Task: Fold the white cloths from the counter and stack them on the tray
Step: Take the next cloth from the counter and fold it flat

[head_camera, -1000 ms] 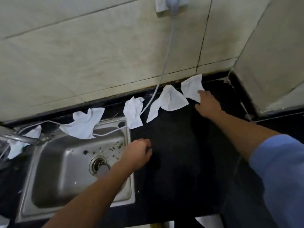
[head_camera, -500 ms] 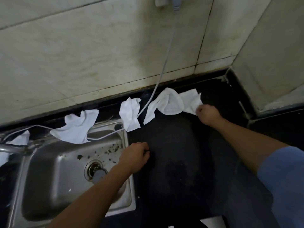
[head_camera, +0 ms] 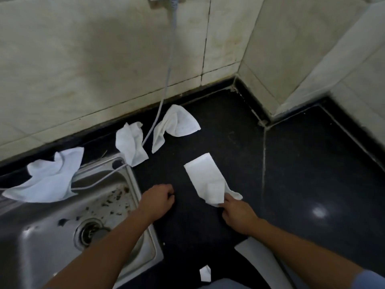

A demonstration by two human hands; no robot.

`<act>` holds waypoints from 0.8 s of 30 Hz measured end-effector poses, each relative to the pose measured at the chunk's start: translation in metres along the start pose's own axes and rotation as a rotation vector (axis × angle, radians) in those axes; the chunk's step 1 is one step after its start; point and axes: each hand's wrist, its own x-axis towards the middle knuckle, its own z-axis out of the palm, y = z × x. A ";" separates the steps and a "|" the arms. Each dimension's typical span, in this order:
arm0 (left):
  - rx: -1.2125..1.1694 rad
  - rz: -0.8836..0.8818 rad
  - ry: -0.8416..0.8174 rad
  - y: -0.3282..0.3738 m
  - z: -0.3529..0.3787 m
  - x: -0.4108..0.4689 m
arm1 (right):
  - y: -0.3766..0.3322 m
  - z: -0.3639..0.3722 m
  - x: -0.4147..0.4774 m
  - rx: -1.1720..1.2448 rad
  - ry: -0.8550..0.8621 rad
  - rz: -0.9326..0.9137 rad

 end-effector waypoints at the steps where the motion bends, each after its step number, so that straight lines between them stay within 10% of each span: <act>1: -0.009 0.022 0.004 0.007 0.004 0.002 | 0.002 -0.002 -0.003 0.020 0.022 0.007; 10: -0.143 0.031 -0.162 0.086 0.044 0.049 | 0.036 -0.028 0.010 0.066 0.123 0.231; 16: -0.530 -0.274 0.254 0.077 0.053 0.026 | 0.039 -0.031 0.017 0.131 0.186 0.274; 24: -0.508 -0.512 0.214 0.055 0.067 -0.018 | 0.044 -0.041 0.007 0.003 -0.032 0.254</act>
